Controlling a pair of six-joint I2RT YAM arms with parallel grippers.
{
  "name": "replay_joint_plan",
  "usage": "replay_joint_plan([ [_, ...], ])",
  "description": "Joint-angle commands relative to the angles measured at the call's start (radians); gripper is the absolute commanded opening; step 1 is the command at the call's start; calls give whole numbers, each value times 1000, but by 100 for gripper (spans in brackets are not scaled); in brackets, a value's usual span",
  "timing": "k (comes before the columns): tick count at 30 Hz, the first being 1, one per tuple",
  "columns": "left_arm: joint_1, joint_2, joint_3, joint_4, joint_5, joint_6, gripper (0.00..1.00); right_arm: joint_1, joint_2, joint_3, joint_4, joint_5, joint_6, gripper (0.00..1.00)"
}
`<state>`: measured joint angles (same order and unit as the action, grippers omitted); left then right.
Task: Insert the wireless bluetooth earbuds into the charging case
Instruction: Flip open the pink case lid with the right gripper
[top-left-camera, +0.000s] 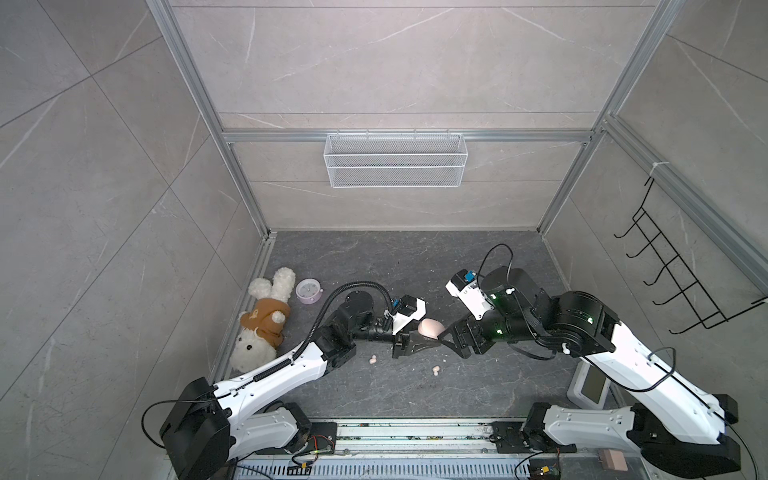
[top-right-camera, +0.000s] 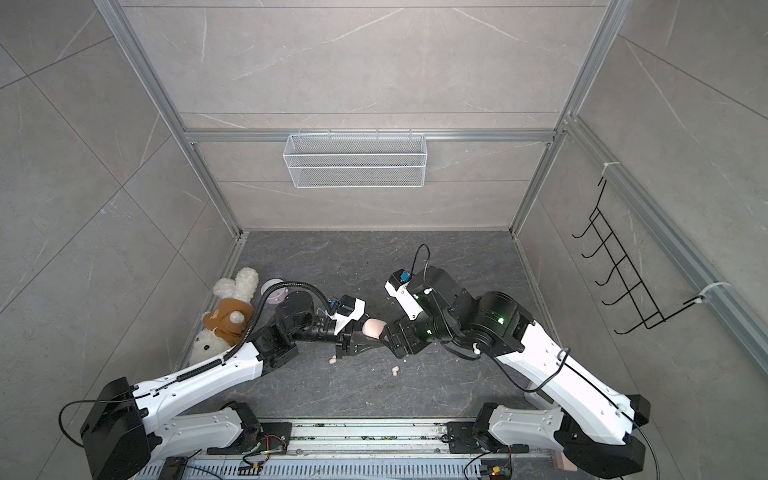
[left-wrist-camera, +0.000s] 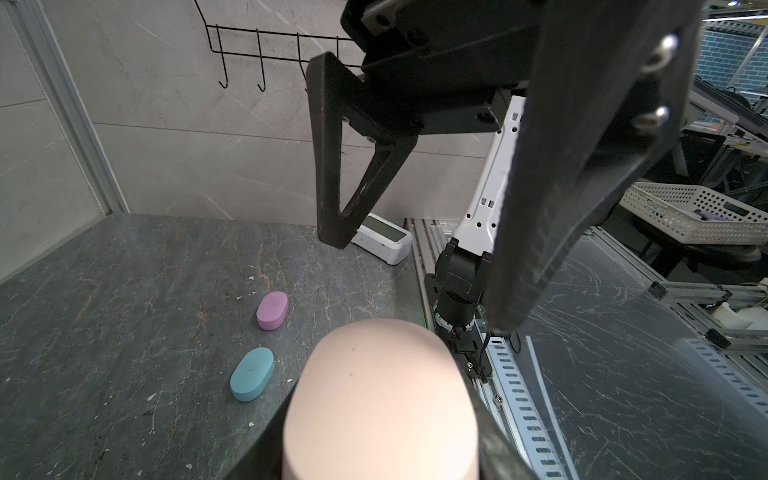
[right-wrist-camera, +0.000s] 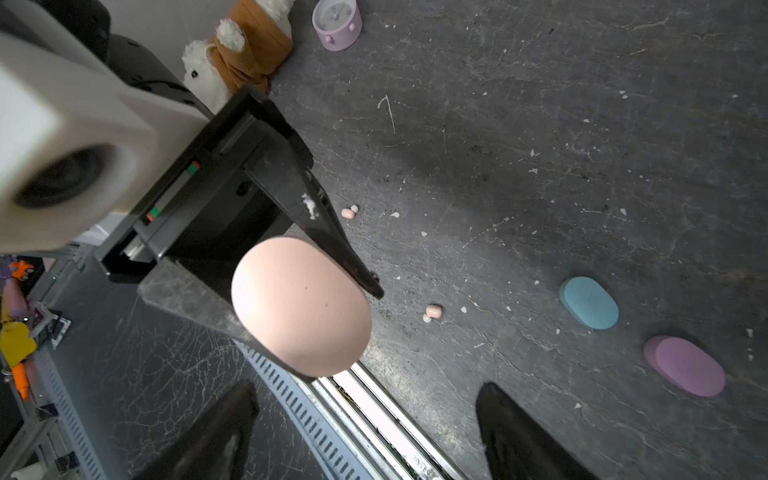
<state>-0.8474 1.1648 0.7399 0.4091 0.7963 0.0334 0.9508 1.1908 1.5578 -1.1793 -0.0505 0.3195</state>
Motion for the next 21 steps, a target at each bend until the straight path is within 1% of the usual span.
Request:
replay_joint_plan([
  [1,-1,-5,7,51,34,-16,25,36,26,33,-33,65,-52,85],
  [6,-1,-8,5,48,43,-19,25,58,41,35,-27,104,-56,85],
  [17,-1,-20,6,34,54,-12,25,59,54,53,-32,169,-48,85],
  [21,-2,-23,7,26,57,-7,25,58,39,69,-30,235,-29,84],
])
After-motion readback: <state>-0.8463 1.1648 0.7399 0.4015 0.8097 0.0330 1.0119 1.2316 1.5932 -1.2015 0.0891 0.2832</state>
